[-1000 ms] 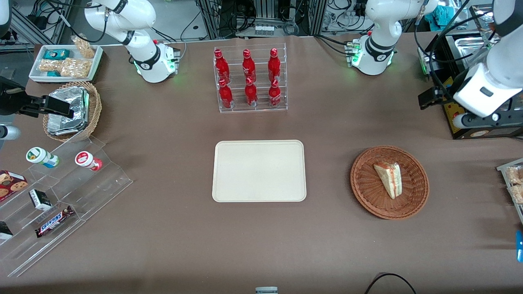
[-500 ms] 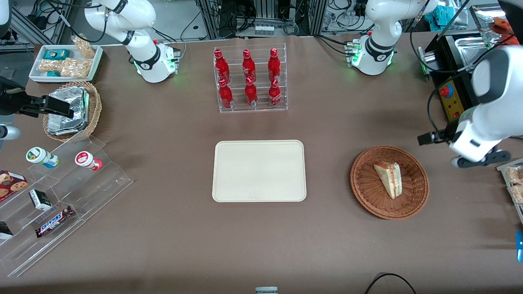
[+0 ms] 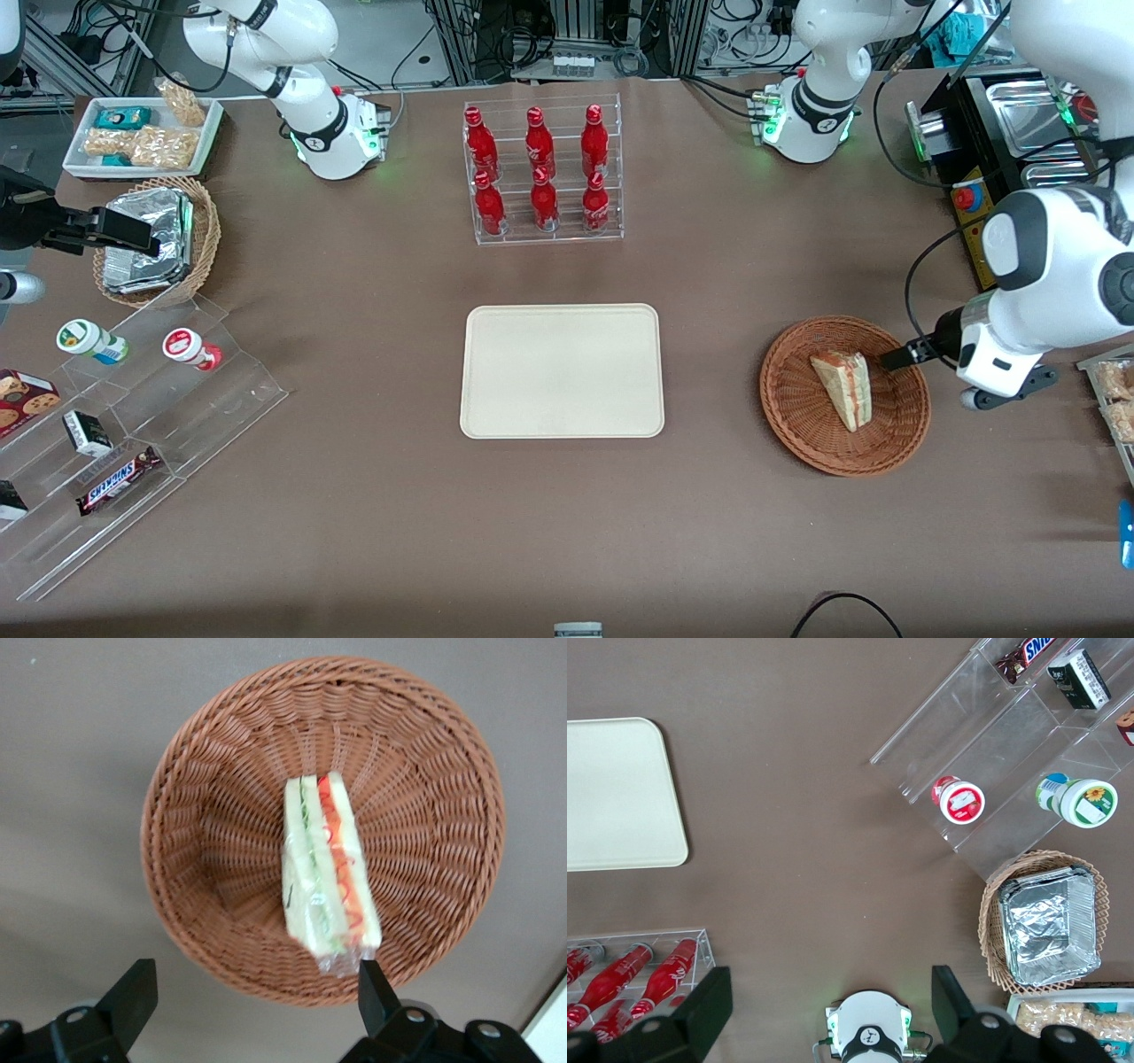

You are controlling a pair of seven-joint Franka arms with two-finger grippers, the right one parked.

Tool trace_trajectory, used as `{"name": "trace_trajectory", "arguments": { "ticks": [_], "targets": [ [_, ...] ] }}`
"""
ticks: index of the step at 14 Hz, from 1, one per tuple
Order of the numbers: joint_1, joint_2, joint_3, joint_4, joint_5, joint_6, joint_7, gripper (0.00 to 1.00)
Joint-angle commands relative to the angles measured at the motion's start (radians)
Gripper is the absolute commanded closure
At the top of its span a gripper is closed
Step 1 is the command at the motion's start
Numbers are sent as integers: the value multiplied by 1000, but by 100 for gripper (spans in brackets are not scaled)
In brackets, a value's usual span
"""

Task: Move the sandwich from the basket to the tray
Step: 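Lower the left gripper and close it on the sandwich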

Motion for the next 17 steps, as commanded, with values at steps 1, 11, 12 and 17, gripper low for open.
{"name": "trace_trajectory", "arguments": {
  "ticks": [1,11,12,17],
  "targets": [
    [-10,37,-7,3,-13,64,-72,0],
    [-55,156,-10,1,-1,150,-139,0],
    [-55,162,-10,3,-1,156,-141,0],
    [-55,195,-10,-16,1,186,-142,39]
  ]
}}
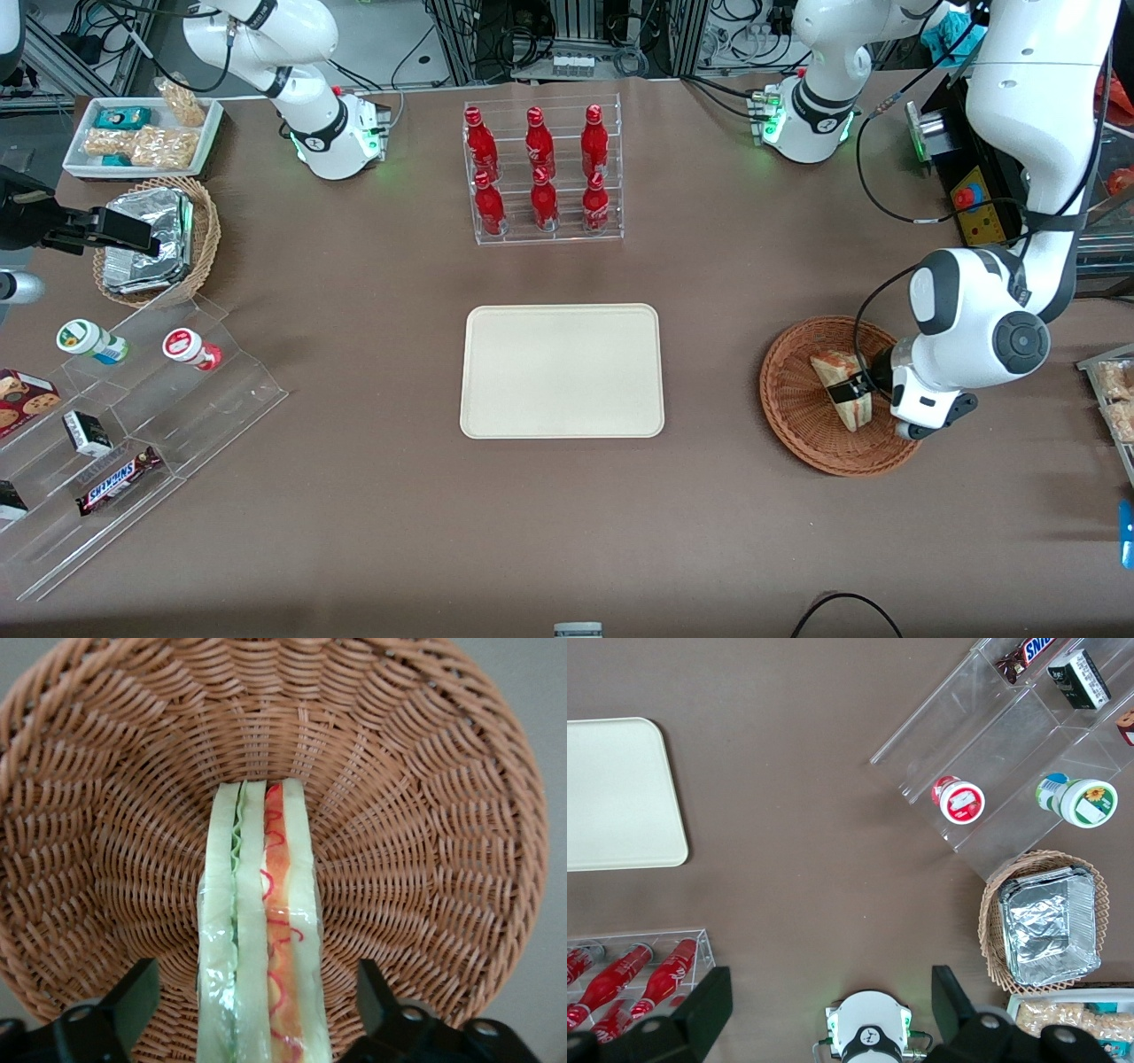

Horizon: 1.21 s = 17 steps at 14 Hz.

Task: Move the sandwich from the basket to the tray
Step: 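Lower the left gripper and close it on the sandwich, then lift the sandwich and carry it over the cream tray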

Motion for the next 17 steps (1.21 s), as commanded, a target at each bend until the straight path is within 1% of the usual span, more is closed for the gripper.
{"name": "trace_trajectory", "arguments": {
  "ticks": [1,2,4,5,9,12,14,16,17],
  "targets": [
    [1,3,-3,-23,2,18,-17,51],
    [1,3,-2,-27,2,18,-17,58],
    [1,-5,-2,-39,2,16,-15,78],
    [1,-14,-2,-37,2,7,-12,85],
    [-13,-84,-6,-5,2,-66,-3,88],
    [-149,-114,-16,38,5,-123,0,87],
    [-276,-106,-16,52,5,-123,-4,87],
    [-394,-69,-16,96,14,-134,-7,87],
    [-454,-31,-16,148,14,-137,-26,87]
  ]
}}
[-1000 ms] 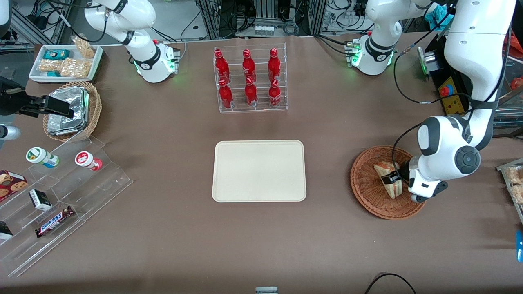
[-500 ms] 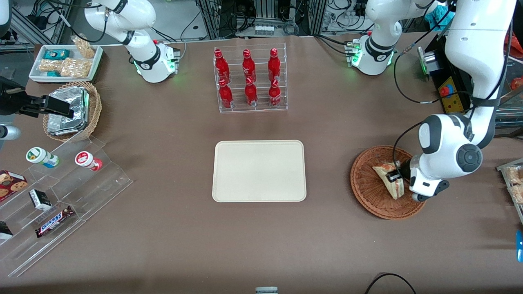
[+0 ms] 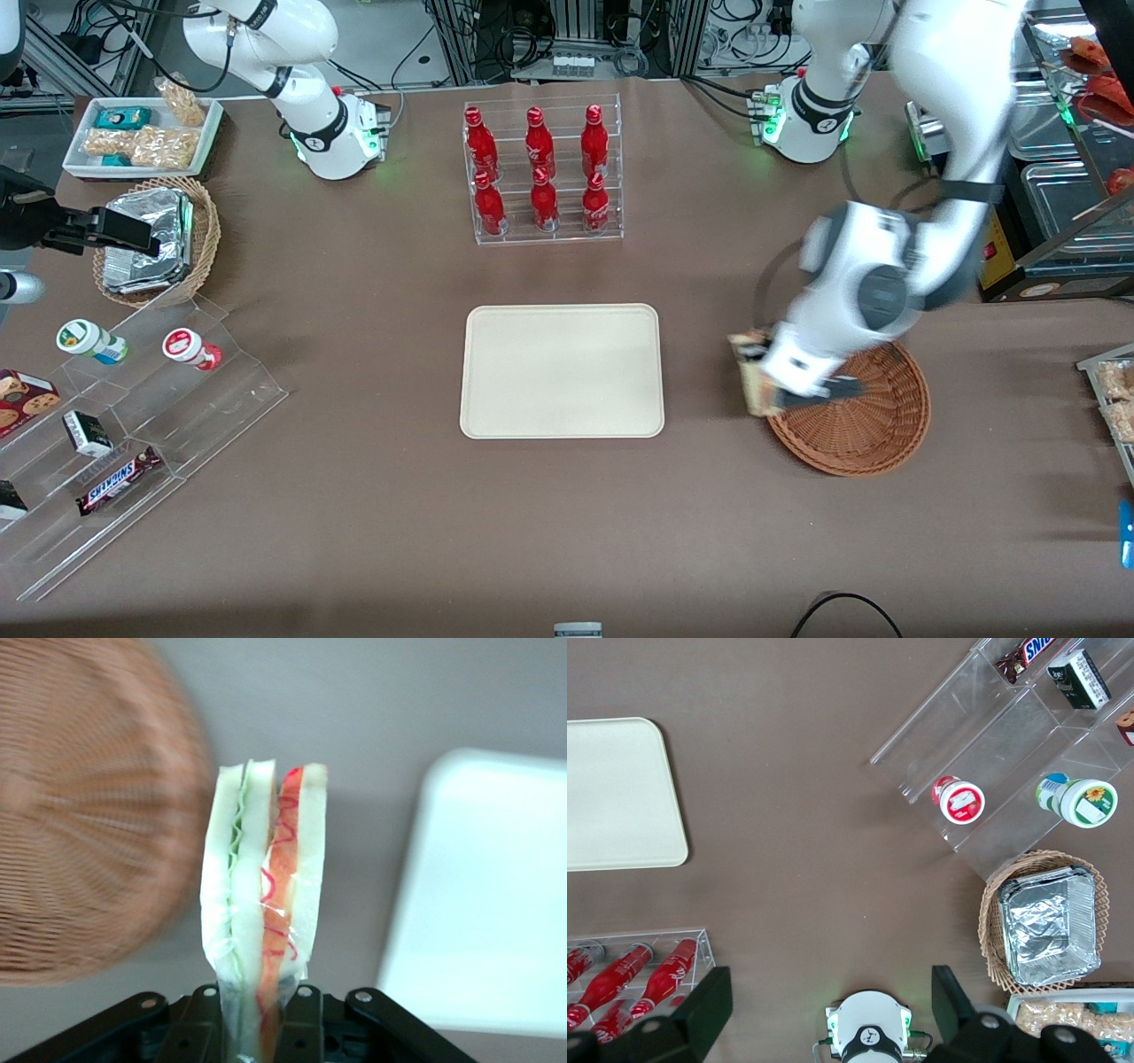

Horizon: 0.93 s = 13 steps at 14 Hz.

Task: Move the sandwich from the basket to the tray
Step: 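Lift the sandwich and carry it over the cream tray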

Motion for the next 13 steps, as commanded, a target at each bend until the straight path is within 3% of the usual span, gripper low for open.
{"name": "trace_trajectory", "arguments": {
  "ticks": [1,7,11,12,13],
  "targets": [
    [-148,107,16,144,13,-34,-59,87],
    [-386,460,22,604,113,-152,-305,86],
    [-440,536,24,666,134,-154,-344,84],
    [-449,537,24,666,134,-154,-342,79],
    [-454,540,24,666,136,-152,-342,64]
  ]
}}
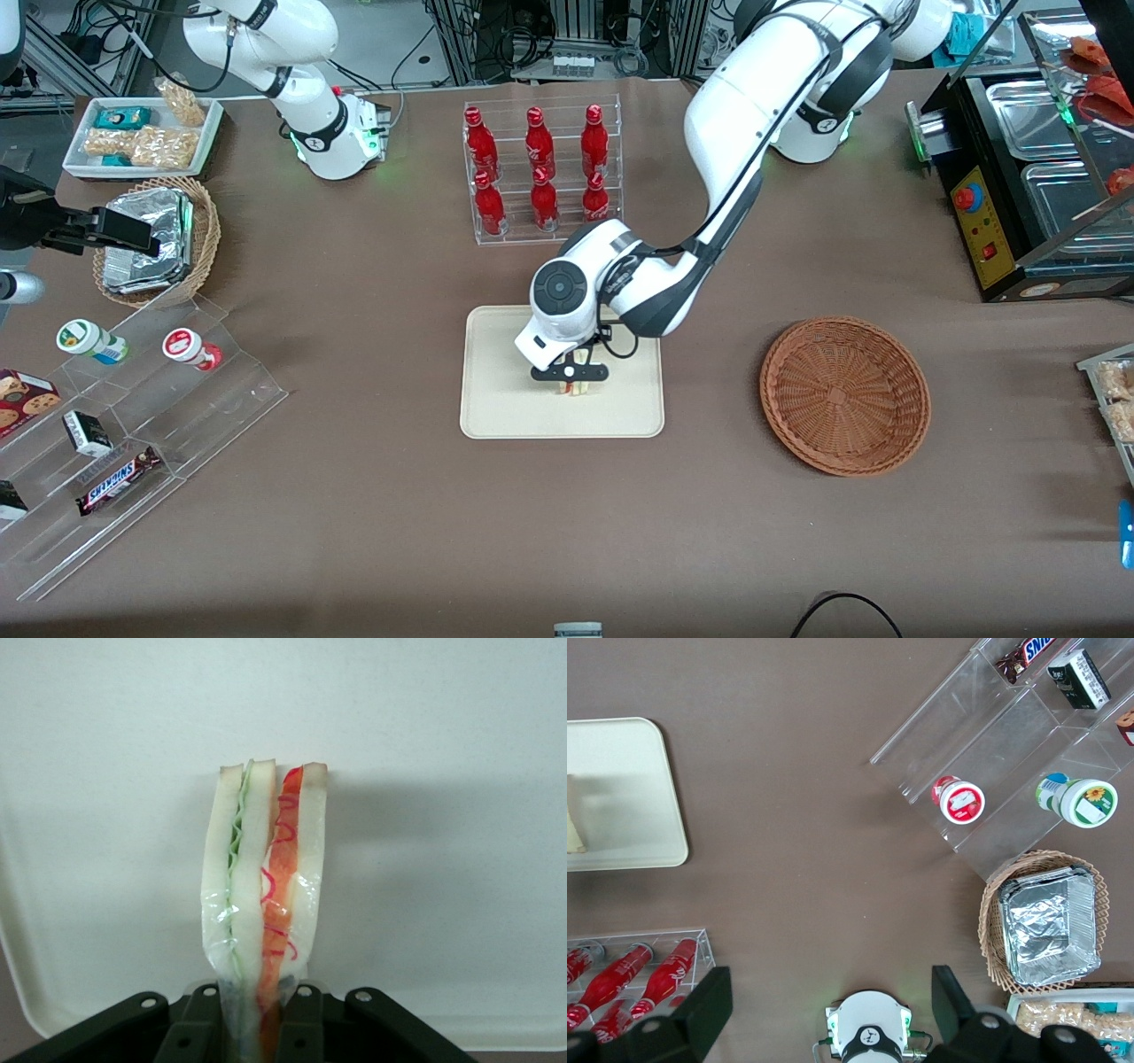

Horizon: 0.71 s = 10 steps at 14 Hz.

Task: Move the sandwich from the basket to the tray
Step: 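Lower the sandwich onto the tray and open the left gripper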

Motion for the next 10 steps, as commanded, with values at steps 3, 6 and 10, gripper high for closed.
{"name": "trace_trajectory", "arguments": {
  "ticks": [3,6,10],
  "targets": [
    [-35,19,14,55,26,-34,-19,16],
    [-66,1,59,55,106,-40,-75,0],
    [-7,-88,57,52,101,-150,-62,0]
  ]
}}
